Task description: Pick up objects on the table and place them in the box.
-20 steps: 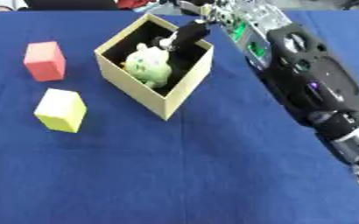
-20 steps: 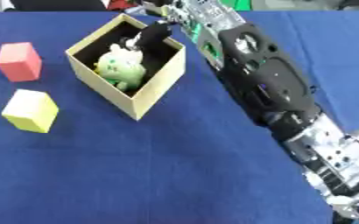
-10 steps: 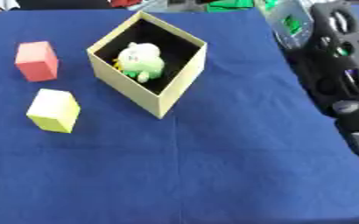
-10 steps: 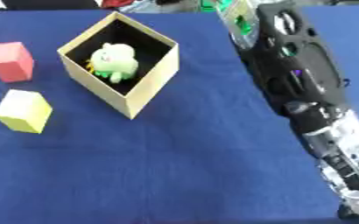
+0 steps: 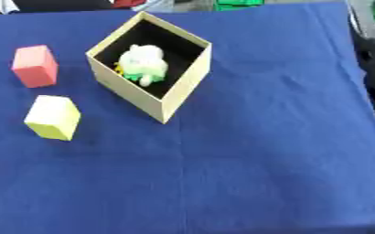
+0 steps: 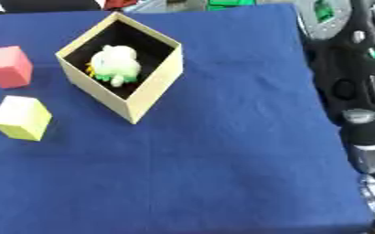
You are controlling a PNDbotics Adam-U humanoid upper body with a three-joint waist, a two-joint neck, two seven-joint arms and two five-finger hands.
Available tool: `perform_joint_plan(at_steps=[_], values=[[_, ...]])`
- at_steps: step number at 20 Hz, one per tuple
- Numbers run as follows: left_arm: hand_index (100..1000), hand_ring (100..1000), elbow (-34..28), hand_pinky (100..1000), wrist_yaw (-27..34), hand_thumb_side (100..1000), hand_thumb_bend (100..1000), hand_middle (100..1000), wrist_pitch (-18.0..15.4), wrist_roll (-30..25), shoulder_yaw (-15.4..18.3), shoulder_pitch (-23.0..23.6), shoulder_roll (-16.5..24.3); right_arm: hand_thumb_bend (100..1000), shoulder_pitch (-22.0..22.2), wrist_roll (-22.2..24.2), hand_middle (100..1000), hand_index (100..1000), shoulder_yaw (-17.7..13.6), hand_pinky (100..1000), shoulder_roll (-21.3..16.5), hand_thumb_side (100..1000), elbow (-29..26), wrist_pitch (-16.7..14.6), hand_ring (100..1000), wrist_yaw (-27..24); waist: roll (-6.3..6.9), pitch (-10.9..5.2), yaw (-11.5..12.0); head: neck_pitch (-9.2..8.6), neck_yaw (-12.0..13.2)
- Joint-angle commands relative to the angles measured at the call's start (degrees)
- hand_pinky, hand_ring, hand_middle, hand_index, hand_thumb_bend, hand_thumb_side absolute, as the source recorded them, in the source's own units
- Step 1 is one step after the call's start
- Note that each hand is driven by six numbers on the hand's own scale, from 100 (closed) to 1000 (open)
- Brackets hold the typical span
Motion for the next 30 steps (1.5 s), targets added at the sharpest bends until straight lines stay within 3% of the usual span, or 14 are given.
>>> perform_joint_plan(at_steps=[1,4,8,18,23,30], values=[[875,786,-1.1,764,-2.7,827,402,791,1.3,-2.7,-1.7,-0.6,6.0,100,0.8,-2.7,848,968,-1.2,878,-2.7,855,-5.3,2.3,910,-2.9,0.16,-1.02,-0.1,0.3,0.5],[884,799,-0.4,779,-5.3,843,481,801,2.3,-5.3,-4.3,-1.6,10.2,100,3.0,-5.4,845,969,-1.3,879,-3.4,855,-9.4,4.9,909,-4.7,0.21,-0.97,-0.2,0.31,0.6],[894,809,3.9,790,-8.8,871,564,814,0.4,-8.8,-8.7,-3.7,15.9,100,4.8,-8.8,843,969,-0.8,879,-3.9,854,-12.3,7.6,908,-5.8,0.34,-1.0,-0.4,0.32,0.5],[931,837,14.8,821,-17.7,894,812,835,-8.0,-17.6,-13.9,-10.5,29.4,100,5.6,-17.6,843,965,1.0,879,-3.2,852,-11.0,7.2,908,-8.4,0.05,-1.15,-1.1,-0.05,1.1],[931,847,18.4,832,-22.5,896,892,827,-11.1,-22.5,-16.0,-13.2,29.9,100,5.5,-19.4,843,963,1.5,879,-2.9,853,-10.2,6.5,907,-9.1,0.16,-1.24,-1.4,-0.3,1.3],[942,865,22.2,853,-24.7,847,878,825,-13.4,-30.0,-19.1,-17.6,27.8,100,5.5,-19.2,843,963,1.7,880,-2.2,859,-10.3,6.3,907,-9.4,0.38,-1.27,-1.8,-0.31,1.9]])
